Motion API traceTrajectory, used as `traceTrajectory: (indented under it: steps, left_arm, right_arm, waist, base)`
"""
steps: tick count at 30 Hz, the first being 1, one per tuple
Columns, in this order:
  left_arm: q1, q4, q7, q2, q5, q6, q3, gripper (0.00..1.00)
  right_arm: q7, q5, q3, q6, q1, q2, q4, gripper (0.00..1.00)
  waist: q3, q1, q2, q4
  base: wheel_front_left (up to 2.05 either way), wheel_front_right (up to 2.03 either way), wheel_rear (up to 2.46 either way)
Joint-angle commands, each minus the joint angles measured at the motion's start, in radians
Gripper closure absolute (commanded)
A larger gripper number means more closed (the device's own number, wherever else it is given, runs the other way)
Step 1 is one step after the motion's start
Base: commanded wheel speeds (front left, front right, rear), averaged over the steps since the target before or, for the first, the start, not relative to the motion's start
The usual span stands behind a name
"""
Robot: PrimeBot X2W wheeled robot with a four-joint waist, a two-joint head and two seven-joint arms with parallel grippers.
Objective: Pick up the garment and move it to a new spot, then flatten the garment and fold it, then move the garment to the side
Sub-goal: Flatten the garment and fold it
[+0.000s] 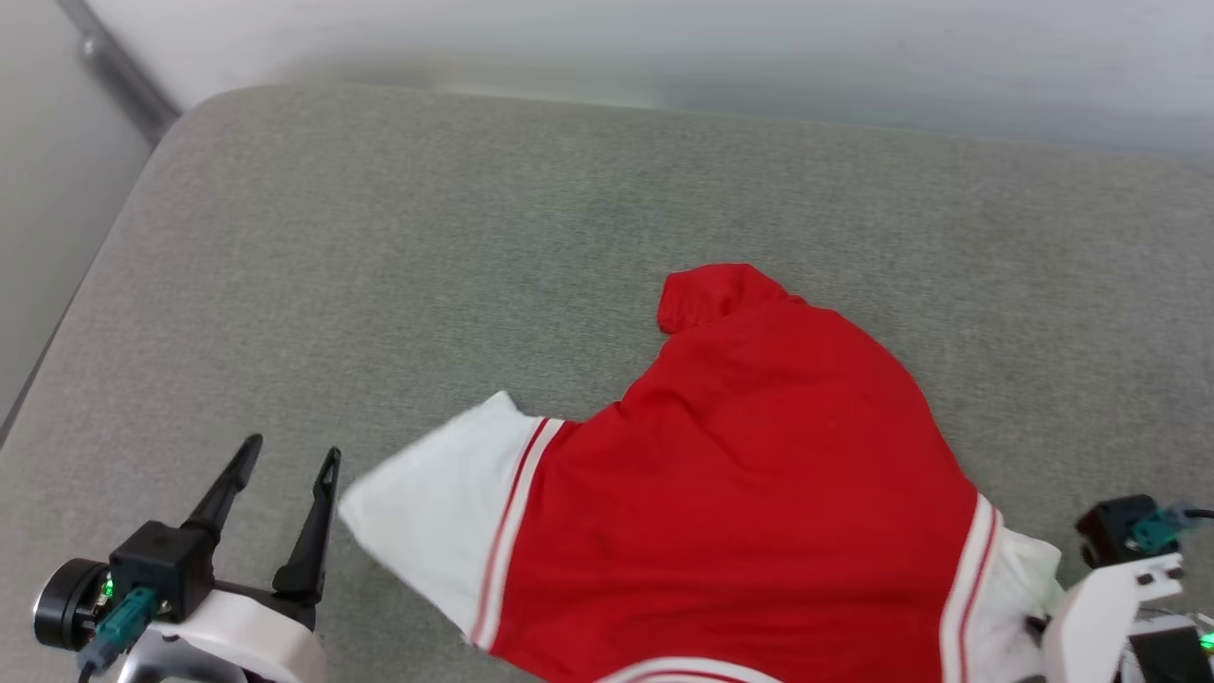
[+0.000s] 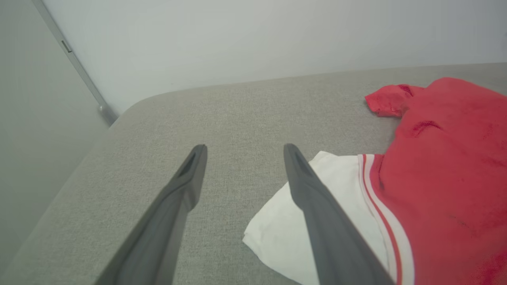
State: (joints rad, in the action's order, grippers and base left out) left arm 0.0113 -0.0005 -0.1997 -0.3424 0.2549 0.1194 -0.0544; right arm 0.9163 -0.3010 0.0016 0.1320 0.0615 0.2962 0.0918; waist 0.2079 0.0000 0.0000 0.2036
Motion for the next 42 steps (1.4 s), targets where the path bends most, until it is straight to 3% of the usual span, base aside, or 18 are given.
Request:
traceTrajectory:
  steps: [1,7,12,16,24,33,39,40,42]
  left_arm:
    - [0.011,-0.007,0.044,-0.024,0.024,0.004,-0.009,0.0]
    - [0.052,-0.063,0.351,-0.128,0.144,0.008,-0.045,0.0]
    - [0.078,-0.17,0.648,-0.163,0.275,-0.016,-0.042,0.0]
    - [0.086,-0.238,0.784,-0.191,0.305,-0.035,-0.056,0.0]
    - [0.069,-0.234,0.889,-0.235,0.279,-0.039,-0.104,0.0]
    - [0.017,-0.124,0.879,-0.222,0.214,-0.059,-0.152,0.0]
    - [0.009,-0.084,0.884,-0.198,0.233,-0.038,-0.194,0.0]
    - [0.009,-0.08,0.889,-0.193,0.24,-0.033,-0.204,0.05]
    - [0.006,-0.075,0.897,-0.177,0.256,-0.024,-0.226,1.0]
  right_arm:
    - [0.011,0.009,-0.029,-0.002,0.032,0.015,0.01,1.0]
    - [0.037,0.011,-0.094,-0.002,0.056,0.016,0.118,1.0]
    - [0.049,0.01,-0.096,-0.002,0.046,-0.002,0.168,1.0]
    - [0.047,0.009,-0.084,-0.002,0.039,-0.022,0.18,1.0]
    - [0.032,0.01,-0.077,-0.002,0.026,-0.03,0.17,1.0]
    - [0.027,0.01,-0.063,-0.002,0.021,-0.04,0.167,1.0]
    - [0.027,0.01,-0.063,-0.002,0.02,-0.037,0.173,1.0]
    - [0.026,0.009,-0.064,-0.002,0.021,-0.036,0.173,1.0]
    - [0.026,0.009,-0.064,-0.002,0.021,-0.035,0.174,1.0]
  waist:
    - [-0.006,0.0,0.0,-0.021]
    - [0.012,0.0,0.0,-0.067]
    - [0.042,0.0,0.0,-0.094]
    - [0.066,0.0,0.0,-0.107]
    - [0.097,0.0,0.0,-0.116]
    - [0.123,0.0,0.0,-0.121]
    - [0.138,0.0,0.0,-0.124]
    - [0.141,0.0,0.0,-0.124]
    - [0.144,0.0,0.0,-0.123]
  base:
    - [0.0,0.0,0.0]
    - [0.0,0.0,0.0]
    - [0.0,0.0,0.0]
    - [0.0,0.0,0.0]
    - [0.0,0.0,0.0]
    - [0.0,0.0,0.0]
    - [0.0,0.0,0.0]
    - [0.0,0.0,0.0]
    - [0.0,0.0,0.0]
